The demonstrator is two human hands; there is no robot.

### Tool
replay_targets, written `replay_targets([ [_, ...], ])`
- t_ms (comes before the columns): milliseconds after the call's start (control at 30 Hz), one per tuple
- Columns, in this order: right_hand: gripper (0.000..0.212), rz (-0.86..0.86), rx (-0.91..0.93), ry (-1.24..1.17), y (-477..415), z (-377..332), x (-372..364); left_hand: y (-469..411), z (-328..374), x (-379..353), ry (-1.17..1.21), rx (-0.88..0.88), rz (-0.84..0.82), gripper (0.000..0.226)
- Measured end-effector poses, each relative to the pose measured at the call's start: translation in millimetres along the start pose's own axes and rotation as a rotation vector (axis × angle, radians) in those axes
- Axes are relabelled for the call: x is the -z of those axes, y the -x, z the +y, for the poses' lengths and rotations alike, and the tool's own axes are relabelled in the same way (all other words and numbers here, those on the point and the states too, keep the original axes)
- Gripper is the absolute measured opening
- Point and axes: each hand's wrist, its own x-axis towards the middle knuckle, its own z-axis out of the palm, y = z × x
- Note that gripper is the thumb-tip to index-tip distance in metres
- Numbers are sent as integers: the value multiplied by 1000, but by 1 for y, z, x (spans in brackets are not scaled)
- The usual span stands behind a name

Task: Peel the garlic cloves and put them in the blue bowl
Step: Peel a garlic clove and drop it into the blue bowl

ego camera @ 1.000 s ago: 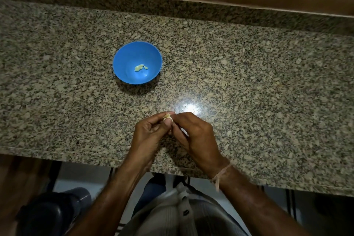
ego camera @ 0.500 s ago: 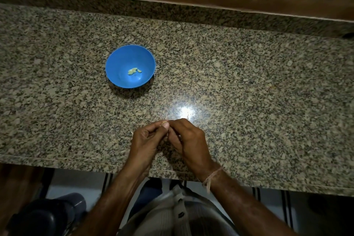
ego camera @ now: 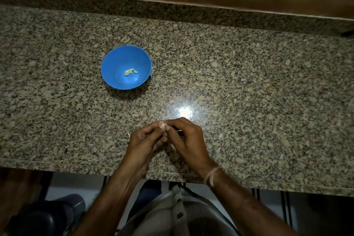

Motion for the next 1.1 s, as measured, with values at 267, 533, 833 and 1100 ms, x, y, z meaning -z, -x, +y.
replay_targets([
  [267,16,86,-366,-471,-7,-4,-6,-13,3,0,59,101,-42,37],
  [533,6,23,-474,-200,-4,34,10,-53,5,31,-1002,-479,271,25],
  [833,19,-67,-434,315,5,36,-22,-24,-41,50,-1281,-623,268,29],
  [1100,19,-55,-417,540,6,25,-37,-29,-50,63,-1252,-511,163,26],
])
